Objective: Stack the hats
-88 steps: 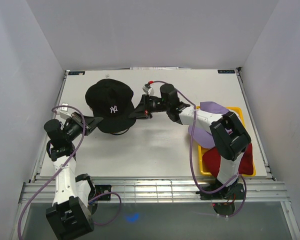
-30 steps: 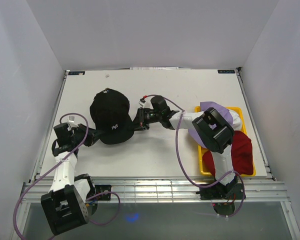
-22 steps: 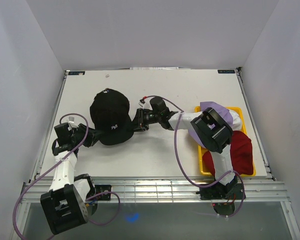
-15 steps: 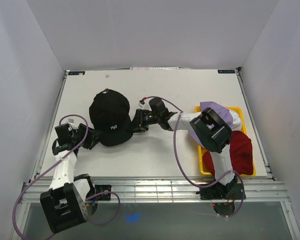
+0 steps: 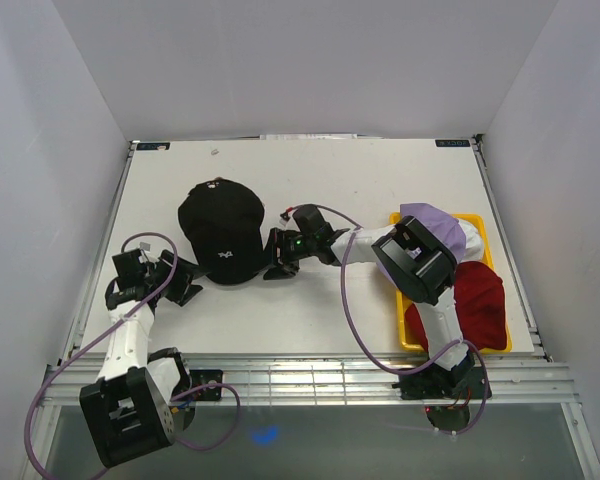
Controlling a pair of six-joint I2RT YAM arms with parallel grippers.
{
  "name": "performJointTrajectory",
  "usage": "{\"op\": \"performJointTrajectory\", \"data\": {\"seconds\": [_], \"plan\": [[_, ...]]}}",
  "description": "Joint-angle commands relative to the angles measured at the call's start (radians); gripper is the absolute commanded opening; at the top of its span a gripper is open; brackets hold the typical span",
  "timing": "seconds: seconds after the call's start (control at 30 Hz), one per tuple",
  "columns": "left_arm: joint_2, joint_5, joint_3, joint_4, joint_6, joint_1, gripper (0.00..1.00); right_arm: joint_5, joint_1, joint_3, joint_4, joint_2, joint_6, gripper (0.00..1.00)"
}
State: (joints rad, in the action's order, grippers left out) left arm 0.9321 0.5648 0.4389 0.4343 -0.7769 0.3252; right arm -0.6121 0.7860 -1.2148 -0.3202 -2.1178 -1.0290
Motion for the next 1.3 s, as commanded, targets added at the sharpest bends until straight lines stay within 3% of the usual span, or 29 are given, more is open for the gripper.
{"op": "performJointTrajectory", "data": {"seconds": [0.0,0.73,1.27], "plan": [[-0.03,0.006,0.041,0.009,0.01,-0.003,0.65,0.02,0.005,-0.012,0.029,-0.002,0.032,0.57],[-0.174,0.007,0.213,0.115,0.064,-0.003,0.65,0.052,-0.011,-0.057,0.115,-0.013,0.07,0.7],[-0.124,0.309,0.331,-0.178,-0.062,-0.003,0.65,0.097,-0.027,-0.069,0.227,0.001,0.161,0.71]]}}
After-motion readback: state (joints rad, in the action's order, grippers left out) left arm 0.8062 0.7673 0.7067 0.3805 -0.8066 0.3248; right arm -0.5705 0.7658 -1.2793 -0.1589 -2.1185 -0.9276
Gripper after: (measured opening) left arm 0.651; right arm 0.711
